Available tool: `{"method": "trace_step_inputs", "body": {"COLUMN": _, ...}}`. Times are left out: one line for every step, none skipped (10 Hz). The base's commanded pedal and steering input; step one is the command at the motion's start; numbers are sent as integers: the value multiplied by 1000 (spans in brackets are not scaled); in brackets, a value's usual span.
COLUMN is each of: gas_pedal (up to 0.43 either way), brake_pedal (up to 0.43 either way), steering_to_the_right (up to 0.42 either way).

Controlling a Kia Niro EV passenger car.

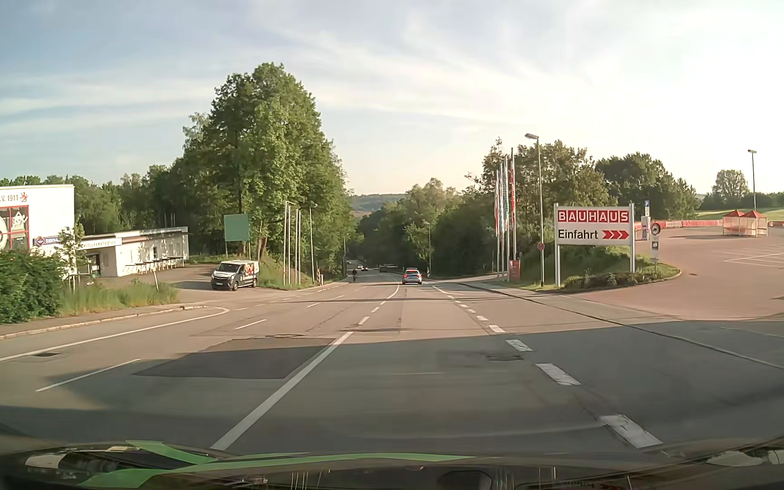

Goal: Follow the waypoints while adhering to traffic rules and regulations

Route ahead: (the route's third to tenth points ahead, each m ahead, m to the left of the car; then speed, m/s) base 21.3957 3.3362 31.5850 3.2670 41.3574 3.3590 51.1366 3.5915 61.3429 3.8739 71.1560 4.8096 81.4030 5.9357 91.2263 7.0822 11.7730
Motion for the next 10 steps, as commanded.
{"method": "trace_step_inputs", "body": {"gas_pedal": 0, "brake_pedal": 128, "steering_to_the_right": -3}}
{"method": "trace_step_inputs", "body": {"gas_pedal": 0, "brake_pedal": 128, "steering_to_the_right": -4}}
{"method": "trace_step_inputs", "body": {"gas_pedal": 0, "brake_pedal": 128, "steering_to_the_right": -4}}
{"method": "trace_step_inputs", "body": {"gas_pedal": 0, "brake_pedal": 128, "steering_to_the_right": -5}}
{"method": "trace_step_inputs", "body": {"gas_pedal": 0, "brake_pedal": 128, "steering_to_the_right": -5}}
{"method": "trace_step_inputs", "body": {"gas_pedal": 0, "brake_pedal": 128, "steering_to_the_right": -5}}
{"method": "trace_step_inputs", "body": {"gas_pedal": 0, "brake_pedal": 128, "steering_to_the_right": -6}}
{"method": "trace_step_inputs", "body": {"gas_pedal": 0, "brake_pedal": 128, "steering_to_the_right": -6}}
{"method": "trace_step_inputs", "body": {"gas_pedal": 0, "brake_pedal": 128, "steering_to_the_right": -6}}
{"method": "trace_step_inputs", "body": {"gas_pedal": 0, "brake_pedal": 128, "steering_to_the_right": -6}}
